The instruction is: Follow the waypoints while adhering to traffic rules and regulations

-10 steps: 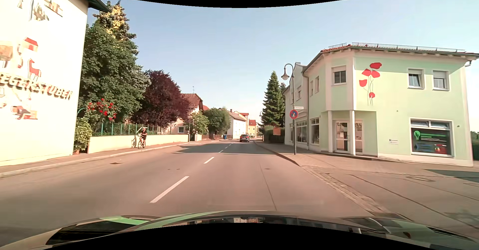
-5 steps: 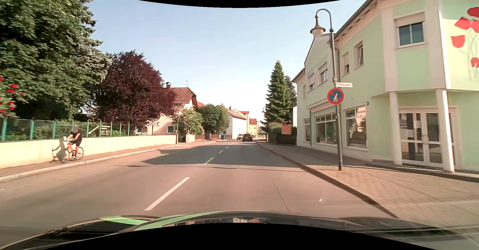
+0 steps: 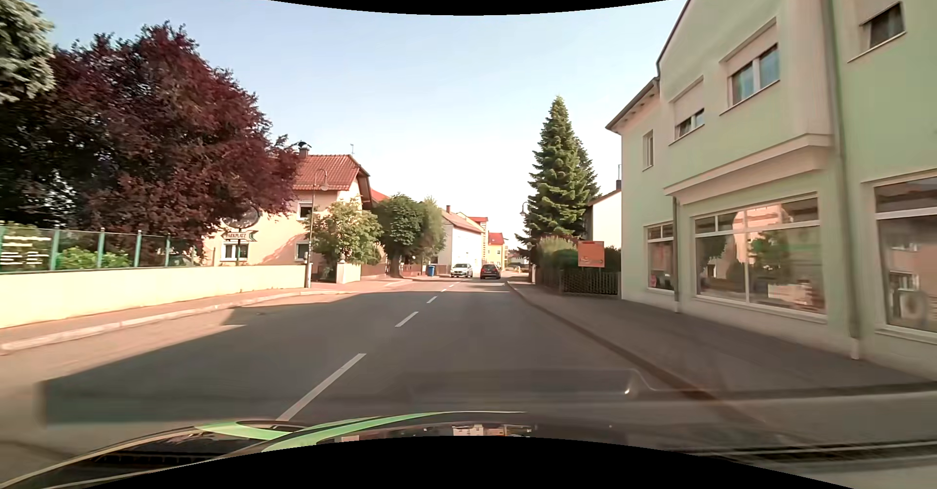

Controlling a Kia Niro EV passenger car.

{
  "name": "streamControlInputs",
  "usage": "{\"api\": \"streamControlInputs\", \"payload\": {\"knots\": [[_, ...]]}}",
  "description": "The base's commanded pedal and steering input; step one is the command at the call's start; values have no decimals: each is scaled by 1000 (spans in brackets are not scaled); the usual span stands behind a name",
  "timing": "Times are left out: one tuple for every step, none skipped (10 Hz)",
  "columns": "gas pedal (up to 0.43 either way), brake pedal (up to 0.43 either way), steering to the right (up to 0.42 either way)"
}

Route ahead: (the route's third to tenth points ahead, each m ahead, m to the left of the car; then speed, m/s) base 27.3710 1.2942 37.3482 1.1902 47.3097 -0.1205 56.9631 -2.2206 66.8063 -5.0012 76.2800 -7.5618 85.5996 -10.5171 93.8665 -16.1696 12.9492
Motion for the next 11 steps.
{"api": "streamControlInputs", "payload": {"knots": [[67, 0, 6], [67, 0, 7], [67, 0, 7], [67, 0, 6], [67, 0, 6], [59, 0, 6], [39, 0, 4], [20, 0, 3], [0, 0, 4], [0, 0, 5], [0, 0, 5]]}}
